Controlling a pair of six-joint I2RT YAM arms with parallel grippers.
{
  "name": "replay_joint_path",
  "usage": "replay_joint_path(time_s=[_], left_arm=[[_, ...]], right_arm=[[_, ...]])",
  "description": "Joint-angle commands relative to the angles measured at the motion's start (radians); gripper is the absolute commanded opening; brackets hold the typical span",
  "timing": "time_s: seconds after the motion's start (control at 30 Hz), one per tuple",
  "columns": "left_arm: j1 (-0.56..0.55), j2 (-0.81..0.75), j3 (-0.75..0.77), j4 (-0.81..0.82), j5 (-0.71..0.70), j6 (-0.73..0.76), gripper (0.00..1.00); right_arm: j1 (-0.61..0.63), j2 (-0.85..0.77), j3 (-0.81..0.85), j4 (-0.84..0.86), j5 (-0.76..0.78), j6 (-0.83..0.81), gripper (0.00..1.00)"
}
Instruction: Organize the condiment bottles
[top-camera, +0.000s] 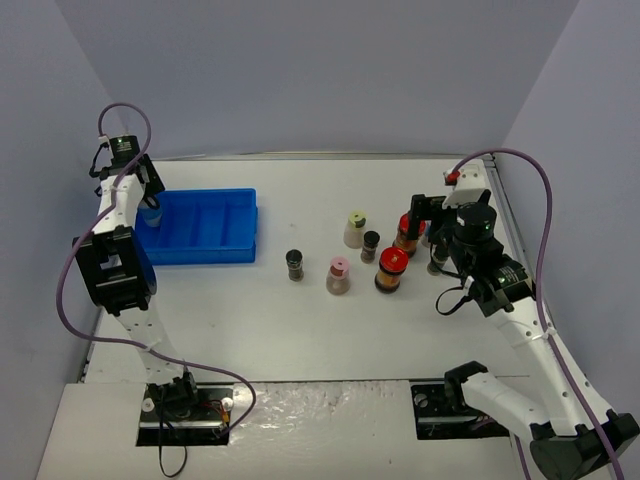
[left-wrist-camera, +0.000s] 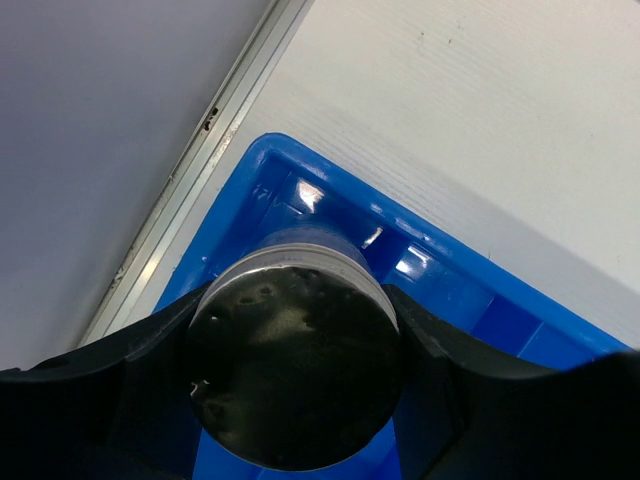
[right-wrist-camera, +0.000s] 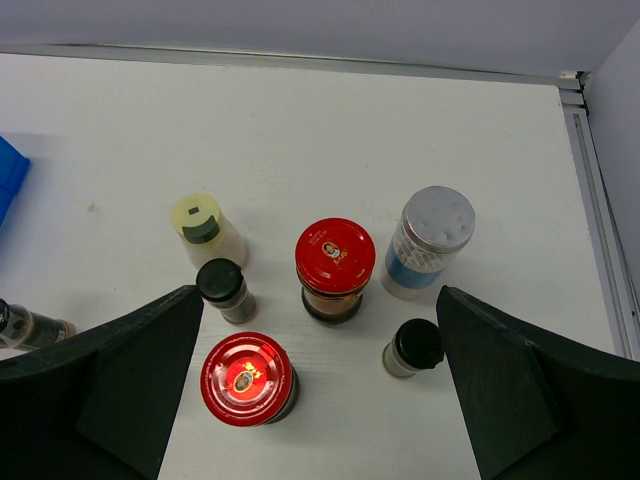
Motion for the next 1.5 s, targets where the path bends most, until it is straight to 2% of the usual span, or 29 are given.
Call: replay_joint_path(time_s=[0.0, 0.23, 0.33, 0.47, 0.6, 0.77, 0.9, 0.97, 1.2, 1.47], left_arm=[[0.001, -0.043, 0.021, 0.111, 0.004, -0.020, 0.33], [0.001, -0.034, 0.010, 0.100, 0.023, -0.015, 0.64], [0.001, -0.054, -0.004, 0.091, 0.033, -0.013, 0.83], [0.001, -0.098, -0.013, 0.049, 0.028, -0.003, 0.97], [0.001, -0.170, -0.019, -0.032, 0.030, -0.015, 0.97], [-0.019, -0.335, -0.092, -0.132, 0.111, -0.051, 0.97], [-0.099, -0.489, -0.265, -0.127, 0.154, -0.046, 0.97], [-0.182, -0.591, -0.354, -0.119, 0.166, -0.040, 0.97], [-0.393, -0.834, -0.568, -0.125, 0.197, -0.019, 0.97], [-0.437, -1.041, -0.738, -0.164, 0.184, -0.018, 0.97]], right_arm=[[0.002, -0.025, -0.001, 0.060, 0.028, 0.000, 1.00], [0.001, -0.030, 0.000, 0.052, 0.027, 0.011, 1.00], [0.001, -0.029, 0.013, 0.046, 0.036, 0.017, 1.00], [0.002, -0.013, 0.048, 0.019, 0.057, 0.031, 1.00], [0.002, 0.049, 0.129, -0.031, 0.106, 0.071, 1.00], [-0.013, 0.227, 0.239, -0.104, 0.255, 0.173, 1.00], [-0.150, 0.372, 0.320, -0.136, 0.220, 0.259, 1.00], [-0.211, 0.432, 0.347, -0.140, 0.197, 0.293, 1.00], [-0.256, 0.676, 0.433, -0.150, 0.249, 0.339, 1.00], [-0.271, 0.814, 0.438, -0.145, 0.248, 0.371, 1.00]])
